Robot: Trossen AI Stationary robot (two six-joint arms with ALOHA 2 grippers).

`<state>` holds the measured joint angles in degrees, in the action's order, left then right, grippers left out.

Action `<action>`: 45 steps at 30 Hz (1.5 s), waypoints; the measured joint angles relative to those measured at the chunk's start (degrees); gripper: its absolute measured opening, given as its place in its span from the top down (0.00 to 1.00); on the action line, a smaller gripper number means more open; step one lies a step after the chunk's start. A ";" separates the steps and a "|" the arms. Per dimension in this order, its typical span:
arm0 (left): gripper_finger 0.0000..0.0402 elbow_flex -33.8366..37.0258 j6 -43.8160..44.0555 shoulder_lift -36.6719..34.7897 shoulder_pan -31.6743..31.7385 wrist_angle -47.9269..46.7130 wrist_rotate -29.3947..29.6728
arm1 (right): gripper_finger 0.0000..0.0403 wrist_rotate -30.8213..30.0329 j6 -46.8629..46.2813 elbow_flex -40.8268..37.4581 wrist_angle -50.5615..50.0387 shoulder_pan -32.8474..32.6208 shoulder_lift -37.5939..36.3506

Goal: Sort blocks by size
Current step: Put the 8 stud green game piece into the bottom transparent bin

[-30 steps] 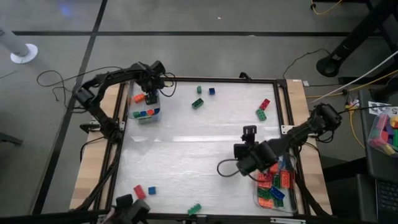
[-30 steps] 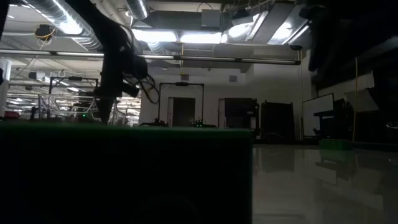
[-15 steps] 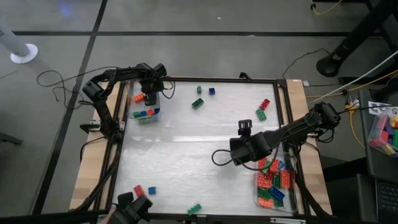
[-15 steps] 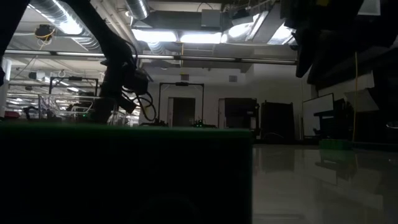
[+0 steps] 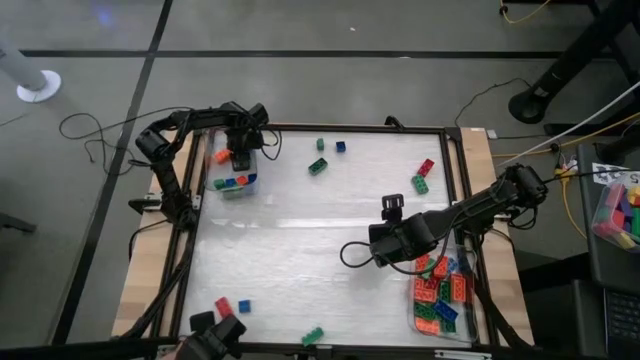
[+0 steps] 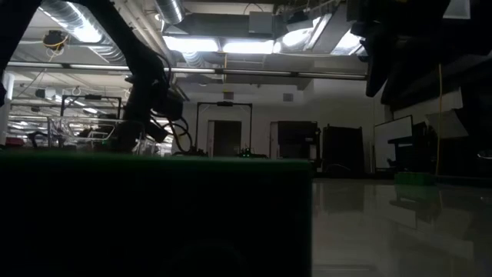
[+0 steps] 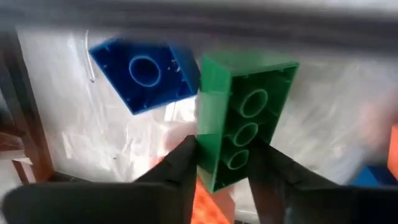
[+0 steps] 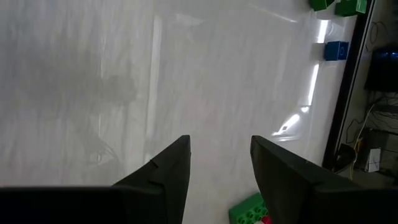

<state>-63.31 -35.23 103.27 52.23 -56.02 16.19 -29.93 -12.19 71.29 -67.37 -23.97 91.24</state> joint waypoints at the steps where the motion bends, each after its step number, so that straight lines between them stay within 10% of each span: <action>1: 0.78 0.00 0.21 0.00 0.00 -0.49 0.04 | 0.58 0.00 0.26 0.00 0.00 0.00 0.00; 18: 0.81 -0.35 8.03 -14.92 -0.11 -7.20 -6.51 | 0.58 -0.95 0.75 0.00 1.57 0.00 0.00; 25: 0.81 -0.39 20.63 -26.37 -1.93 -7.21 -29.72 | 0.58 -4.98 10.26 0.00 12.07 0.00 0.00; 36: 0.77 1.27 36.73 -27.63 -24.36 0.49 -41.20 | 0.58 -11.53 44.45 0.00 43.86 0.11 0.00; 45: 0.76 1.29 47.48 -27.39 -42.18 21.72 -43.73 | 0.58 -2.16 59.18 0.00 54.99 0.11 0.00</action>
<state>-62.02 12.25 75.88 10.05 -34.30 -27.54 -32.09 47.00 71.29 -12.38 -23.86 91.24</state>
